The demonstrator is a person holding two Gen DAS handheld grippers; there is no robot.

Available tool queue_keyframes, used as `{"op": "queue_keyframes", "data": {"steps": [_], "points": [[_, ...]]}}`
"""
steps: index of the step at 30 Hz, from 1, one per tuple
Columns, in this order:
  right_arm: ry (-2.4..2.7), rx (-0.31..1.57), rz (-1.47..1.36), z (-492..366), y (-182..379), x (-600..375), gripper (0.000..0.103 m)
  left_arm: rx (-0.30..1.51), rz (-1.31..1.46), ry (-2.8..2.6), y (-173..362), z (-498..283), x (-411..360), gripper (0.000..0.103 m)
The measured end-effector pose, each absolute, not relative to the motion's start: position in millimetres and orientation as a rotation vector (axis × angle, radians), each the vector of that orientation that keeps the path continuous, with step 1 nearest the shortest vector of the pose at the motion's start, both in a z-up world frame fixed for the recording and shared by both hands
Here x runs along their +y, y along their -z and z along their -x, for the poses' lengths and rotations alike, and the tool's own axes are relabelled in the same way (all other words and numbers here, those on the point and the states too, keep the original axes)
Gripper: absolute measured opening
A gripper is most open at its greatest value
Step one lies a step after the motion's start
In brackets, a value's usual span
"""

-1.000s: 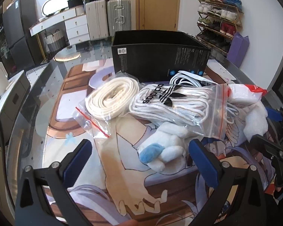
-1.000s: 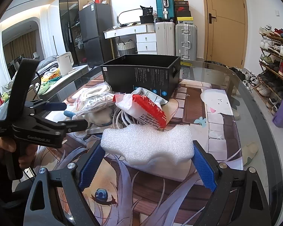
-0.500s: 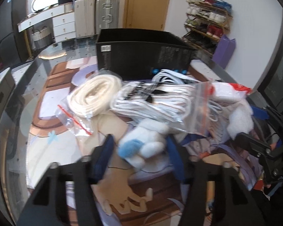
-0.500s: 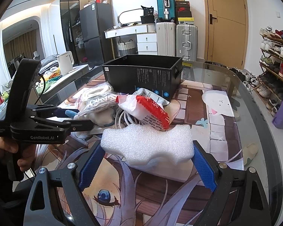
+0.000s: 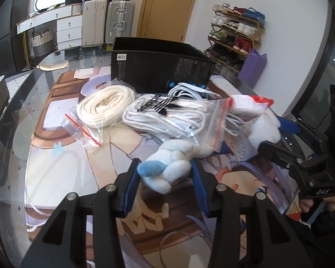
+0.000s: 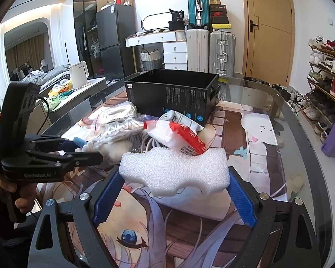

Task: Organize soft objects
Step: 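Lift the plush toy with the left gripper while the right gripper carries foam over the black box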

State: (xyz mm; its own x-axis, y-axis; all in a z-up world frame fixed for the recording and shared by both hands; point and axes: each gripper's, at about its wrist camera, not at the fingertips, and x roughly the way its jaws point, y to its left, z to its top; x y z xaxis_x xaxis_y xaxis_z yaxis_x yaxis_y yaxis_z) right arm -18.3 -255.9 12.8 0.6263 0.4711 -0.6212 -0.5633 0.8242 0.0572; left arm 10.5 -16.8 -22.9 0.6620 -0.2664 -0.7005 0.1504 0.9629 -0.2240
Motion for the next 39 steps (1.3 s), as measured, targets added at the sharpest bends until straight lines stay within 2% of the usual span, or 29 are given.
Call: {"op": "queue_keyframes", "data": {"steps": [18, 28, 39], "points": [[-0.599, 0.594, 0.137, 32.4, -37.8, -257.2, 0.091, 0.749, 0.174, 0.292, 0.7, 23.2, -14.0, 0.044], [-0.618, 0.576, 0.118, 35.0, -43.9, -256.3, 0.091, 0.667, 0.201, 0.278, -31.7, 53.0, 4.0, 0.044], [-0.611, 0.545, 0.133, 31.0, -57.9, -252.5, 0.091, 0.603, 0.174, 0.188, -53.3, 37.1, 12.3, 0.044]]}}
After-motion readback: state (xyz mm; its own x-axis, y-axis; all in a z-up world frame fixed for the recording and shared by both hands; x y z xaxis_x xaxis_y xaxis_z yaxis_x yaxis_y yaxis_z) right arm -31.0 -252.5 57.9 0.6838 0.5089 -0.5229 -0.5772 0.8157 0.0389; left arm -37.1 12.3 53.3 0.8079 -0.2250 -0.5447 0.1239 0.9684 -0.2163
